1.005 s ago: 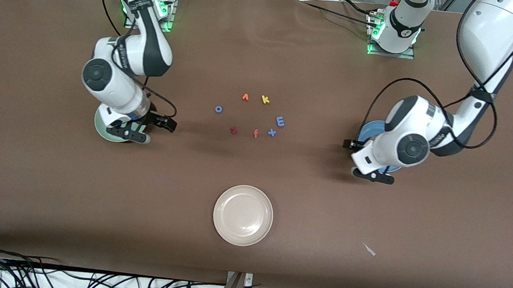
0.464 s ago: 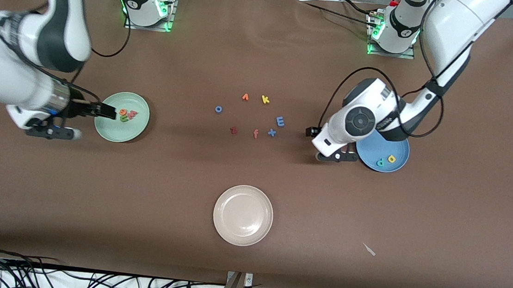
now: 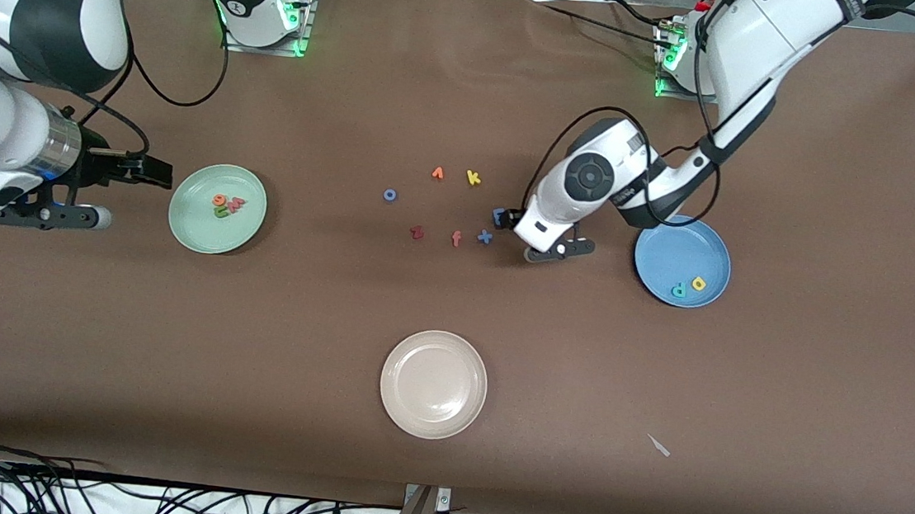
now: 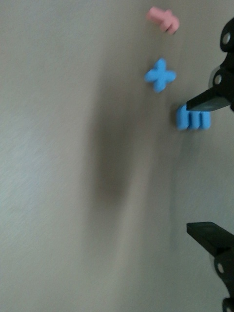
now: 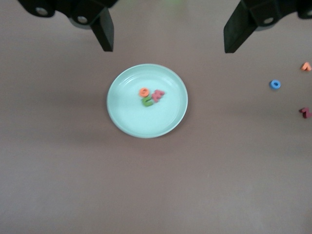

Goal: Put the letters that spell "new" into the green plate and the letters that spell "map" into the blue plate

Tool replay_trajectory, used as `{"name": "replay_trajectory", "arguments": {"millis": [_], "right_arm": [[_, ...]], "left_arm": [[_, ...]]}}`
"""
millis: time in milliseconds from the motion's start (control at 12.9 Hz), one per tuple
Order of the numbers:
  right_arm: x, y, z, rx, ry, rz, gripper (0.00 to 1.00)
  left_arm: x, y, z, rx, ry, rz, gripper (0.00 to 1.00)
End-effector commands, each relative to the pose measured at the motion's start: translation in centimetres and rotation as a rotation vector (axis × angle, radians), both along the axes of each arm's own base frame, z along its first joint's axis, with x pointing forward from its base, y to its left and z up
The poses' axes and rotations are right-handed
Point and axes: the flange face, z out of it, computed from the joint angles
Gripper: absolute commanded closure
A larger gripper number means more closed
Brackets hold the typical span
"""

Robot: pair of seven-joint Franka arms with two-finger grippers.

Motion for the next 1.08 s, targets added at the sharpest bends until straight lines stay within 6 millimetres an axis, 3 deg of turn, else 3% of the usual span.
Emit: {"name": "replay_trajectory", "arguments": {"millis": [0,155,232,387,541,928,1005], "right_arm": [[0.0,-1.2,5.3,-0.098,-0.022,0.015,0.0],[-0.7,-4.3,6.8,-0.034,-0.022,-0.025,0.0],[-0.9,-4.8,7.0,0.013,-0.021,-0.039,0.0],[-0.8,-3.2,7.2,0.024,-0.032,-0.033,0.0],[-1.3,-3.0,7.9,0.104,-0.044,-0.006,0.0],[-1.4,-2.1,7.8,0.059,-0.046,0.026,0.0],[-1.7,-0.8,7.4,0.05,-0.032,0.057,0.0]], "left_arm": [[-0.9,-2.1,0.0,-0.003,-0.031,0.028,0.02],[-1.5,-3.2,-0.8,-0.012,-0.036,0.059,0.07],[-1.8,-3.3,-1.3,0.003,-0.035,0.073,0.09],[-2.2,-3.9,-2.2,0.038,-0.047,0.089,0.1],[-2.4,-4.3,-2.8,0.067,-0.062,0.104,0.11],[-1.8,-4.7,-3.1,0.061,-0.059,0.123,0.3],[-1.9,-4.9,-3.1,0.061,-0.059,0.12,0.33]]}}
